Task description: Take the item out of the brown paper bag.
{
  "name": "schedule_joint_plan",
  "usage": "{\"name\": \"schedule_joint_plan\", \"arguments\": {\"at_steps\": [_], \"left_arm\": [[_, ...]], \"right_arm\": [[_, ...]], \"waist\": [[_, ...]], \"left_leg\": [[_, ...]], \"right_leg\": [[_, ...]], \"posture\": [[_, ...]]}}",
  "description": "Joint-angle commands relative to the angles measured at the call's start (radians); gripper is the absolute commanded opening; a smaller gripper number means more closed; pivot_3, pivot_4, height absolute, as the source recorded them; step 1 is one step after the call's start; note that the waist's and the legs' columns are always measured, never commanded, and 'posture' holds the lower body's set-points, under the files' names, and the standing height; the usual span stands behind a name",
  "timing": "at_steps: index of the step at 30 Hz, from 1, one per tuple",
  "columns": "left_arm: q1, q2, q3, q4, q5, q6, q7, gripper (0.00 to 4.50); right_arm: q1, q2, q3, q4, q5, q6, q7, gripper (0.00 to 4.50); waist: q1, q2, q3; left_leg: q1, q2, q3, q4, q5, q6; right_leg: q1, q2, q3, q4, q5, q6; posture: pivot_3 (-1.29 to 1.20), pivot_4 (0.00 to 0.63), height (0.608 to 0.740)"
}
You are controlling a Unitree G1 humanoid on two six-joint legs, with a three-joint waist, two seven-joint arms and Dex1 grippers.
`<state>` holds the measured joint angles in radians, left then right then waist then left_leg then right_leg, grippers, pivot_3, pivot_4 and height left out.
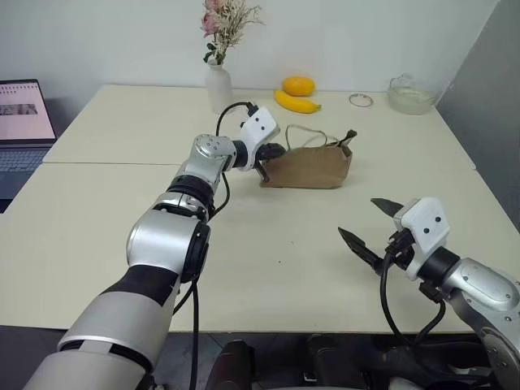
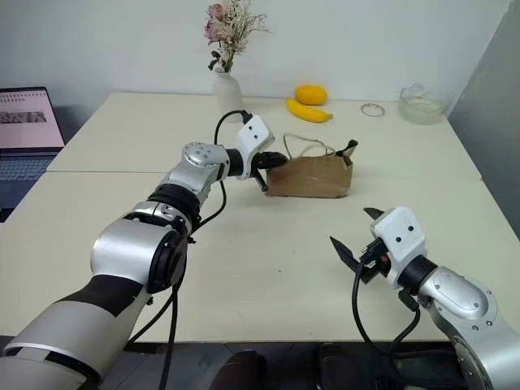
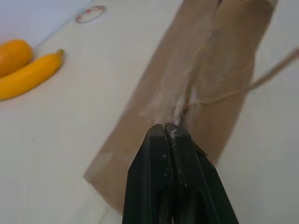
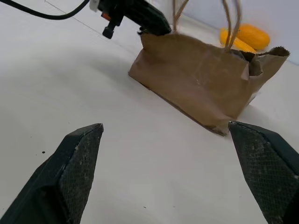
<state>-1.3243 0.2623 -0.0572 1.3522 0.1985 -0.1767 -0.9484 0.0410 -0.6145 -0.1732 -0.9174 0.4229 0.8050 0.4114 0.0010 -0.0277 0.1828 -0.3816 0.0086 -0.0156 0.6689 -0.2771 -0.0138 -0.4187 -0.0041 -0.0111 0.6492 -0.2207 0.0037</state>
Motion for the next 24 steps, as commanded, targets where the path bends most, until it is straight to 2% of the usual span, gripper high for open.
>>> {"name": "schedule_joint_plan", "arguments": {"at_steps": [1, 17, 20, 24], "left_arm": [[0.028, -0.001, -0.039, -0.011, 0.026, 0.003, -0.115, 0.03], [0.1, 0.031, -0.073, -0.063, -0.005, -0.049, -0.388, 0.03], [0.118, 0.046, -0.017, -0.114, -0.099, -0.004, -0.555, 0.03], [0.166, 0.094, 0.0, -0.241, -0.151, -0.035, -0.61, 0.03]], "right_arm": [[-0.001, -0.018, -0.032, -0.032, 0.016, -0.006, 0.01, 4.5], [-0.028, -0.06, -0.046, 0.008, 0.042, -0.013, 0.047, 4.5], [-0.005, -0.081, -0.073, -0.002, 0.051, -0.017, 0.075, 4.5], [0.023, -0.1, -0.084, -0.016, 0.051, -0.05, 0.105, 4.5]], "waist": [[0.0, 0.0, 0.0], [0.0, 0.0, 0.0], [0.0, 0.0, 0.0], [-0.003, 0.0, 0.0]], "left_leg": [[0.0, 0.0, 0.0, 0.0, 0.0, 0.0], [-0.001, 0.0, -0.004, 0.006, 0.0, 0.0], [-0.003, 0.0, -0.005, 0.007, 0.0, 0.001], [-0.005, 0.0, -0.004, 0.007, 0.0, 0.001]], "right_leg": [[0.0, 0.0, 0.0, 0.0, 0.0, 0.0], [0.003, 0.0, 0.0, 0.001, 0.0, 0.0], [0.002, 0.001, 0.0, 0.001, 0.0, 0.0], [0.0, 0.001, 0.0, 0.001, 0.0, 0.0]], "posture": [[0.0, 0.15, 0.74], [0.0, 0.15, 0.74], [0.0, 0.15, 0.74], [0.0, 0.15, 0.74]]}}
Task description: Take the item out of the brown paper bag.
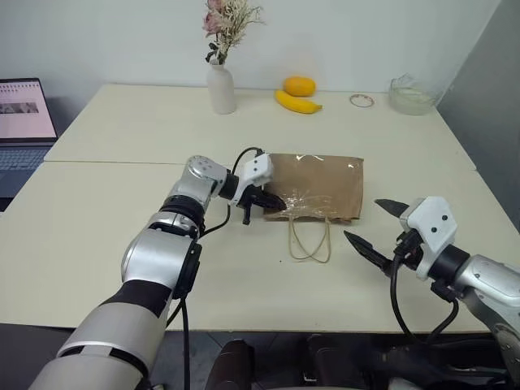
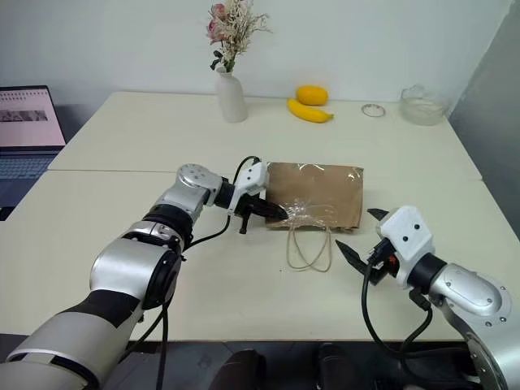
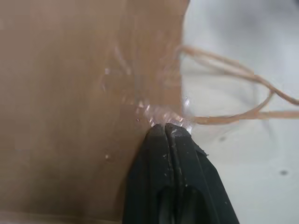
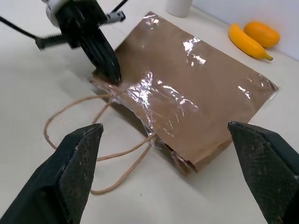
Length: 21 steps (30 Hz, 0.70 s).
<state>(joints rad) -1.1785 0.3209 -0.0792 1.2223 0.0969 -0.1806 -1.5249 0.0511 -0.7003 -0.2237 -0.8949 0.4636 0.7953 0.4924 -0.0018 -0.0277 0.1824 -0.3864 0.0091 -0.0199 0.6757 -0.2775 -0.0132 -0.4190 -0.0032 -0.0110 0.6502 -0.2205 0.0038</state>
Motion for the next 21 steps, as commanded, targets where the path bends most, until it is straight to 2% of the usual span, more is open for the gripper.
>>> {"name": "schedule_joint_plan", "arguments": {"at_steps": [1, 2, 3, 5, 8, 12, 21], "left_arm": [[0.045, 0.054, 0.017, -0.157, -0.051, -0.069, -0.028, 0.03], [0.09, 0.085, 0.007, -0.229, -0.047, -0.125, -0.024, 0.03], [0.137, 0.111, 0.0, -0.3, -0.049, -0.162, -0.024, 0.4], [0.256, 0.147, 0.002, -0.488, -0.089, -0.163, -0.024, 0.88], [0.404, 0.166, -0.005, -0.714, -0.131, -0.164, 0.019, 1.79], [0.49, 0.137, -0.039, -0.81, -0.115, -0.253, 0.125, 3.01], [0.471, 0.097, -0.127, -0.762, -0.085, -0.388, 0.236, 3.01]], "right_arm": [[0.024, -0.019, -0.033, -0.042, 0.005, -0.052, 0.033, 4.5], [0.041, -0.025, -0.021, -0.043, -0.012, -0.075, 0.043, 4.5], [0.057, -0.033, -0.008, -0.044, -0.025, -0.093, 0.054, 4.5], [0.083, -0.044, 0.022, -0.039, -0.041, -0.118, 0.069, 4.5], [0.099, -0.053, 0.05, -0.037, -0.035, -0.127, 0.089, 4.5], [0.098, -0.062, 0.085, -0.026, -0.05, -0.14, 0.106, 4.5], [0.122, -0.078, 0.111, -0.029, -0.054, -0.128, 0.125, 4.5]], "waist": [[0.0, 0.0, 0.0], [-0.002, 0.0, 0.0], [-0.005, 0.001, 0.0], [-0.011, 0.001, -0.001], [-0.006, 0.001, -0.001], [0.01, 0.001, -0.001], [0.008, 0.001, -0.001]], "left_leg": [[0.0, 0.0, 0.0, 0.0, 0.0, 0.0], [0.0, 0.001, 0.0, 0.0, 0.0, 0.0], [0.001, 0.001, 0.0, 0.0, 0.0, 0.0], [0.003, 0.003, -0.001, -0.001, 0.0, 0.0], [0.003, 0.003, -0.003, 0.0, 0.0, 0.0], [0.003, 0.001, -0.003, 0.002, 0.0, 0.0], [0.004, 0.001, -0.003, 0.002, 0.0, 0.0]], "right_leg": [[0.0, 0.0, 0.0, 0.0, 0.0, 0.0], [0.0, 0.0, 0.001, 0.0, 0.0, 0.0], [0.0, 0.001, 0.001, 0.0, 0.0, 0.0], [0.0, 0.001, 0.003, 0.001, 0.0, 0.0], [0.0, 0.001, 0.004, 0.002, 0.0, 0.0], [0.001, -0.001, 0.003, 0.003, 0.0, 0.0], [0.004, 0.001, 0.001, 0.0, 0.0, 0.0]], "posture": [[0.0, 0.15, 0.74], [0.0, 0.15, 0.74], [0.0, 0.15, 0.74], [0.0, 0.15, 0.74], [0.0, 0.15, 0.74], [0.0, 0.15, 0.74], [0.0, 0.15, 0.74]]}}
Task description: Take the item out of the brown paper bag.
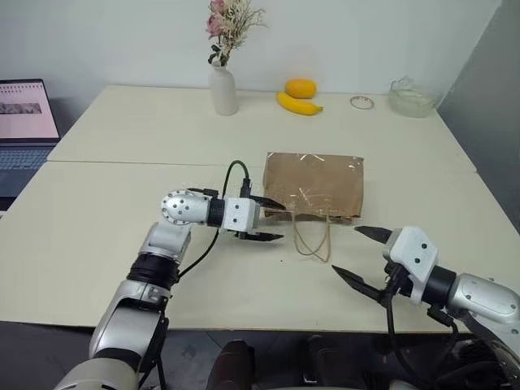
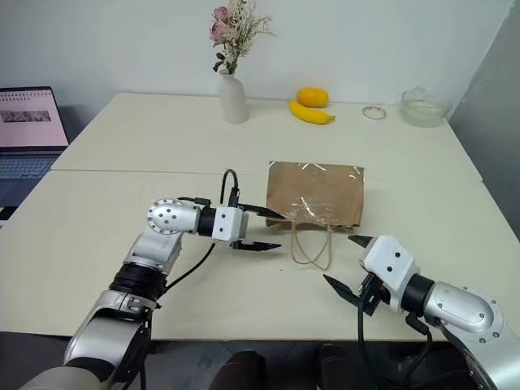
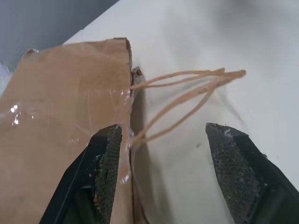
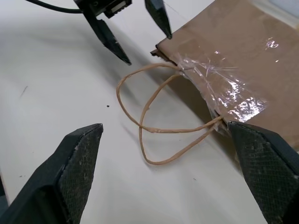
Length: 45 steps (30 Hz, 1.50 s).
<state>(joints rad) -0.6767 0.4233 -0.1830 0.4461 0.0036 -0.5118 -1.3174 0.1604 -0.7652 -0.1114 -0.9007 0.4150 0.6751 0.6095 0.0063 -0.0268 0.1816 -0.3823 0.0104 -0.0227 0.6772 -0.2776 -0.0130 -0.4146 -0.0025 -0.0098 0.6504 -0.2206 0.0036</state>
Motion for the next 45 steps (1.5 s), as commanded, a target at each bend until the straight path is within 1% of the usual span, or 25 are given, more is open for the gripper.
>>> {"name": "schedule_joint_plan", "arguments": {"at_steps": [1, 6, 10, 16, 20, 21, 22, 24, 28, 30, 31, 35, 39, 41, 43, 45], "left_arm": [[-0.036, -0.009, -0.035, 0.027, 0.012, -0.075, 0.035, 3.01], [-0.068, -0.043, -0.098, 0.077, 0.017, -0.137, 0.032, 3.01], [-0.103, -0.068, -0.123, 0.113, 0.015, -0.16, 0.046, 3.01], [-0.11, -0.082, -0.14, 0.111, -0.006, -0.144, 0.043, 3.01], [-0.105, -0.085, -0.154, 0.094, -0.013, -0.134, 0.036, 3.01], [-0.104, -0.084, -0.157, 0.09, -0.013, -0.133, 0.035, 2.72], [-0.103, -0.083, -0.162, 0.086, -0.016, -0.129, 0.03, 2.62], [-0.103, -0.082, -0.168, 0.081, -0.016, -0.125, 0.031, 2.15], [-0.103, -0.08, -0.171, 0.073, -0.014, -0.116, 0.036, 0.85], [-0.101, -0.082, -0.165, 0.054, -0.026, -0.074, 0.038, 0.2], [-0.1, -0.084, -0.162, 0.044, -0.034, -0.053, 0.039, 0.04], [-0.1, -0.092, -0.153, 0.003, -0.057, 0.018, 0.046, 0.04], [-0.107, -0.088, -0.155, -0.004, -0.055, 0.035, 0.049, 0.04], [-0.109, -0.088, -0.152, -0.006, -0.056, 0.043, 0.052, 0.0], [-0.109, -0.088, -0.149, -0.013, -0.058, 0.055, 0.056, 0.0], [-0.109, -0.088, -0.146, -0.021, -0.06, 0.072, 0.061, 0.0]], "right_arm": [[0.019, -0.016, 0.0, -0.023, -0.009, -0.009, 0.007, 4.5], [0.046, -0.019, 0.002, -0.033, -0.018, -0.013, -0.001, 4.5], [0.063, -0.018, 0.005, -0.042, -0.025, -0.016, -0.007, 4.5], [0.09, -0.017, 0.03, -0.055, -0.047, -0.014, -0.012, 4.5], [0.081, -0.013, 0.057, -0.053, -0.061, -0.014, -0.018, 4.5], [0.075, -0.01, 0.068, -0.051, -0.063, -0.012, -0.021, 4.5], [0.066, -0.007, 0.081, -0.047, -0.066, -0.008, -0.025, 4.5], [0.033, 0.007, 0.125, -0.031, -0.077, 0.008, -0.042, 4.5], [-0.005, 0.032, 0.179, -0.011, -0.085, 0.035, -0.059, 4.5], [-0.032, 0.047, 0.222, 0.014, -0.098, 0.04, -0.065, 4.5], [-0.043, 0.052, 0.236, 0.024, -0.102, 0.042, -0.067, 4.5], [-0.129, 0.105, 0.326, 0.127, -0.146, 0.028, -0.083, 4.5], [-0.183, 0.155, 0.392, 0.231, -0.186, 0.014, -0.091, 4.5], [-0.202, 0.181, 0.41, 0.274, -0.21, 0.0, -0.106, 4.11], [-0.22, 0.213, 0.42, 0.314, -0.233, -0.009, -0.127, 3.62], [-0.226, 0.222, 0.431, 0.334, -0.257, -0.022, -0.13, 2.86]], "waist": [[0.0, 0.0, 0.0], [-0.001, 0.0, 0.0], [-0.001, 0.0, 0.0], [-0.005, 0.0, 0.0], [-0.006, 0.0, 0.0], [-0.006, 0.0, 0.0], [-0.006, 0.0, 0.0], [-0.007, 0.0, 0.0], [-0.007, 0.0, 0.0], [-0.007, 0.0, 0.0], [-0.007, 0.0, 0.0], [-0.008, 0.0, 0.0], [-0.008, 0.0, 0.0], [-0.008, 0.0, 0.0], [-0.008, 0.0, 0.0], [-0.008, 0.0, 0.0]], "left_leg": [[0.0, 0.0, 0.0, 0.0, 0.0, 0.0], [0.0, 0.0, 0.001, 0.0, 0.0, 0.0], [-0.001, -0.001, 0.001, 0.0, 0.0, 0.0], [0.0, 0.0, 0.0, 0.0, 0.0, 0.0], [0.0, 0.0, 0.001, 0.0, 0.0, 0.0], [0.0, 0.0, 0.0, 0.0, 0.0, 0.0], [0.0, 0.0, 0.0, 0.0, 0.0, 0.0], [0.0, 0.0, 0.001, 0.0, 0.0, 0.0], [0.0, 0.0, 0.0, 0.0, 0.0, 0.0], [-0.001, 0.0, 0.0, 0.0, 0.0, 0.0], [-0.001, 0.0, 0.0, 0.0, 0.0, 0.0], [0.0, 0.0, 0.0, 0.0, 0.0, 0.0], [0.0, 0.0, 0.0, -0.001, 0.0, 0.0], [-0.001, 0.0, 0.0, -0.001, 0.0, 0.0], [-0.001, 0.0, 0.0, -0.001, 0.0, 0.0], [-0.001, 0.0, 0.0, 0.0, 0.0, 0.0]], "right_leg": [[0.0, 0.0, -0.001, 0.0, 0.0, 0.0], [0.0, 0.0, 0.0, -0.001, 0.0, 0.0], [0.001, 0.0, -0.001, -0.001, 0.0, 0.0], [0.001, 0.0, -0.001, -0.001, 0.0, 0.0], [0.001, 0.0, -0.001, -0.001, 0.0, 0.0], [0.001, 0.0, -0.001, -0.001, 0.0, 0.0], [0.001, 0.0, -0.001, -0.002, 0.0, 0.0], [0.001, 0.0, -0.001, -0.002, 0.0, 0.0], [0.001, 0.0, -0.001, -0.002, 0.0, 0.0], [0.001, 0.0, -0.001, -0.002, 0.0, 0.0], [0.001, 0.0, -0.001, -0.002, 0.0, 0.0], [0.001, 0.0, -0.001, -0.002, 0.0, 0.0], [0.001, 0.001, -0.001, -0.002, 0.0, 0.0], [0.0, 0.001, -0.001, -0.002, 0.0, 0.0], [0.0, 0.001, -0.001, -0.002, 0.0, 0.0], [0.0, 0.001, -0.001, -0.002, 0.0, 0.0]], "posture": [[0.0, 0.15, 0.74], [0.0, 0.15, 0.74], [0.0, 0.15, 0.74], [0.0, 0.15, 0.74], [0.0, 0.15, 0.74], [0.0, 0.15, 0.74], [0.0, 0.15, 0.74], [0.0, 0.15, 0.74], [0.0, 0.15, 0.74], [0.0, 0.15, 0.74], [0.0, 0.15, 0.74], [0.0, 0.15, 0.74], [0.0, 0.15, 0.74], [0.0, 0.15, 0.74], [0.0, 0.15, 0.74], [0.0, 0.15, 0.74]]}}
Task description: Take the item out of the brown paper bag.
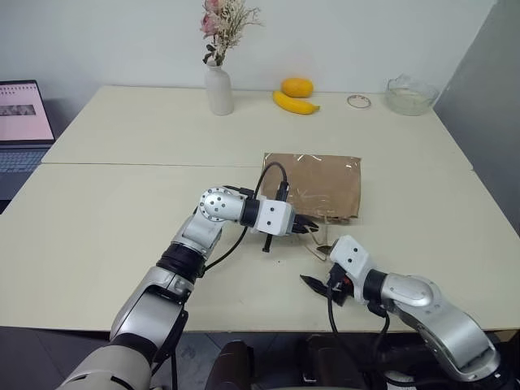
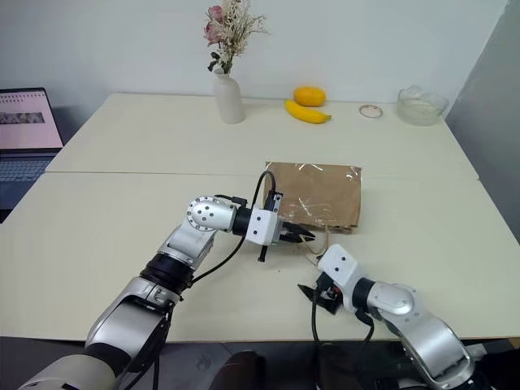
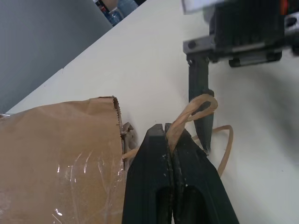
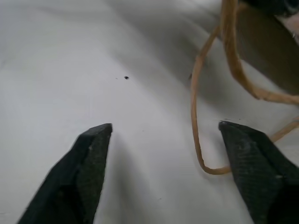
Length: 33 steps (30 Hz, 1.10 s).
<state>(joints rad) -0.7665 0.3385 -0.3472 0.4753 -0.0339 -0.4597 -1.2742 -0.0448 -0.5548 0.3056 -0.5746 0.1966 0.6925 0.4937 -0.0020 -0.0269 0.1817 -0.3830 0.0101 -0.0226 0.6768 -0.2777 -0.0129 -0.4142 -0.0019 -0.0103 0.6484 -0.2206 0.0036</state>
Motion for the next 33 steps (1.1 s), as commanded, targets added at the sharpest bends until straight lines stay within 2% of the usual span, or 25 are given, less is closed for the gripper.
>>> {"name": "schedule_joint_plan", "arguments": {"at_steps": [1, 8, 12, 16, 19, 33], "left_arm": [[-0.019, -0.003, 0.02, -0.053, -0.023, 0.03, 0.02, 0.0], [-0.051, -0.028, 0.057, -0.086, -0.043, 0.203, 0.099, 0.0], [-0.108, -0.059, 0.098, -0.084, -0.051, 0.341, 0.187, 0.0], [-0.18, -0.083, 0.145, -0.091, -0.083, 0.518, 0.261, 0.0], [-0.245, -0.09, 0.175, -0.062, -0.092, 0.586, 0.3, 0.0], [-0.499, -0.08, 0.245, 0.327, -0.055, 0.425, 0.418, 0.0]], "right_arm": [[-0.02, 0.015, 0.017, 0.012, -0.048, -0.041, -0.015, 2.49], [-0.01, 0.031, 0.055, 0.05, -0.112, -0.041, -0.033, 0.03], [-0.022, 0.058, 0.087, 0.076, -0.153, -0.035, -0.048, 0.03], [-0.031, 0.024, 0.167, 0.127, -0.258, -0.05, -0.048, 0.03], [-0.024, 0.03, 0.184, 0.157, -0.295, -0.054, -0.051, 0.03], [0.015, 0.069, 0.222, 0.176, -0.343, -0.052, -0.028, 0.03]], "waist": [[0.0, 0.0, 0.0], [0.0, 0.0, 0.0], [0.0, 0.0, 0.0], [-0.005, 0.0, 0.0], [-0.005, 0.0, 0.0], [-0.005, -0.001, -0.001]], "left_leg": [[0.0, 0.0, 0.0, 0.0, 0.0, 0.0], [0.0, 0.0, 0.0, 0.0, 0.0, 0.0], [0.0, 0.0, 0.0, 0.0, 0.0, 0.0], [0.001, 0.0, 0.0, 0.0, 0.0, 0.0], [0.001, 0.0, 0.0, 0.0, 0.0, 0.0], [0.002, 0.0, 0.0, 0.0, 0.0, 0.0]], "right_leg": [[0.0, 0.0, 0.0, 0.0, 0.0, 0.0], [0.0, 0.0, 0.0, 0.0, 0.0, 0.0], [0.0, 0.0, 0.0, 0.0, 0.0, 0.0], [0.0, 0.001, 0.0, 0.001, 0.0, 0.0], [0.0, 0.001, -0.001, 0.001, 0.0, 0.0], [0.0, 0.001, -0.001, 0.001, 0.0, 0.0]], "posture": [[0.0, 0.15, 0.74], [0.0, 0.15, 0.74], [0.0, 0.15, 0.74], [0.0, 0.15, 0.74], [0.0, 0.15, 0.74], [0.0, 0.15, 0.74]]}}
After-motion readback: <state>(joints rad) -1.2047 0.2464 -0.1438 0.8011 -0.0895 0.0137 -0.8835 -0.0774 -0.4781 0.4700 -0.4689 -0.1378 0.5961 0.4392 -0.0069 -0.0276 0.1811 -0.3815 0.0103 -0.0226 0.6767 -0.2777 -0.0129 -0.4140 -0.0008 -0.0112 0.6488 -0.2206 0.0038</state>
